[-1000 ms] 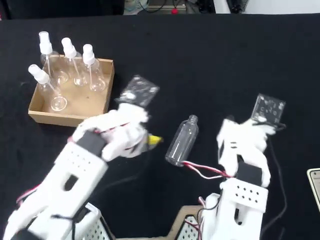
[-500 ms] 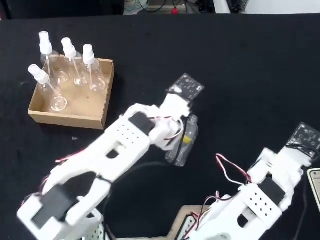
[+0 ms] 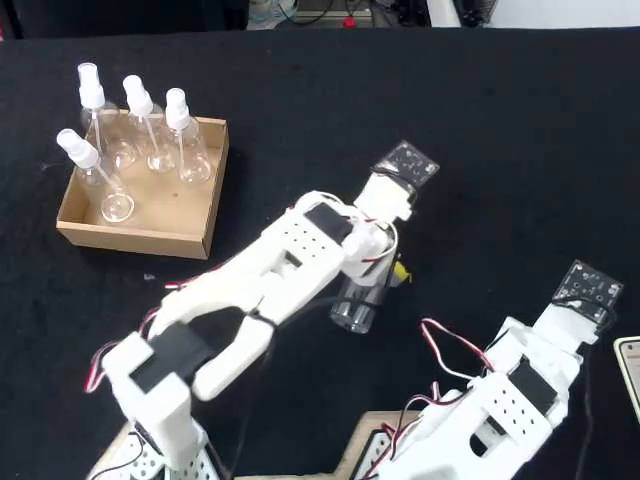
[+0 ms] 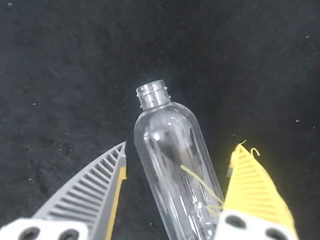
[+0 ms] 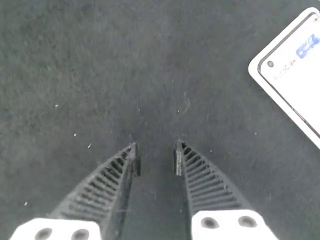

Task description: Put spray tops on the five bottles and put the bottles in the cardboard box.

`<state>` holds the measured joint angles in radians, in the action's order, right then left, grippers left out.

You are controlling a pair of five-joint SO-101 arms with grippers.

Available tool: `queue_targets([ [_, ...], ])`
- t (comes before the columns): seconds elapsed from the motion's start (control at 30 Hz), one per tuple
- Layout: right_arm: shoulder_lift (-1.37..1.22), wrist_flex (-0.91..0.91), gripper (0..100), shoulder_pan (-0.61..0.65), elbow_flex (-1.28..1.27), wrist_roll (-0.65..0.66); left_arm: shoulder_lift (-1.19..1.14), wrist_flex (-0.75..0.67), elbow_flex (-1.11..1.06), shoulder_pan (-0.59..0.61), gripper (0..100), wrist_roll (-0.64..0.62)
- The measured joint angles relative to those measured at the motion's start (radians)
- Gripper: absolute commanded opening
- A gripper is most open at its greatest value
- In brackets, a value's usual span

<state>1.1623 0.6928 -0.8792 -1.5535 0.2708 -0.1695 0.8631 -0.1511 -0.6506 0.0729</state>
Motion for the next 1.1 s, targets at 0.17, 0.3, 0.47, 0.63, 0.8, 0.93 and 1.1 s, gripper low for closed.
queue_targets([
  [0.17, 0.000, 0.000, 11.9, 0.000, 0.000, 0.000, -0.115, 0.000, 0.055, 0.009, 31, 0.000],
  [0.3, 0.000, 0.000, 11.9, 0.000, 0.000, 0.000, -0.210, 0.000, 0.118, 0.009, 30, 0.000],
  [0.47, 0.000, 0.000, 11.9, 0.000, -0.011, 0.000, -0.256, 0.005, 0.196, 0.011, 22, 0.000],
  [0.63, 0.000, 0.000, 11.9, 0.000, -0.011, 0.000, -0.262, 0.104, 0.265, 0.012, 13, -0.003],
  [0.8, 0.000, 0.000, 11.9, 0.000, -0.011, 0.000, -0.262, 0.242, 0.310, 0.014, 11, -0.005],
  [0.93, 0.000, 0.000, 11.9, 0.000, -0.011, 0.000, -0.262, 0.364, 0.358, 0.012, 11, -0.005],
  [1.1, 0.000, 0.000, 11.9, 0.000, -0.011, 0.000, -0.262, 0.529, 0.466, 0.012, 11, 0.058],
])
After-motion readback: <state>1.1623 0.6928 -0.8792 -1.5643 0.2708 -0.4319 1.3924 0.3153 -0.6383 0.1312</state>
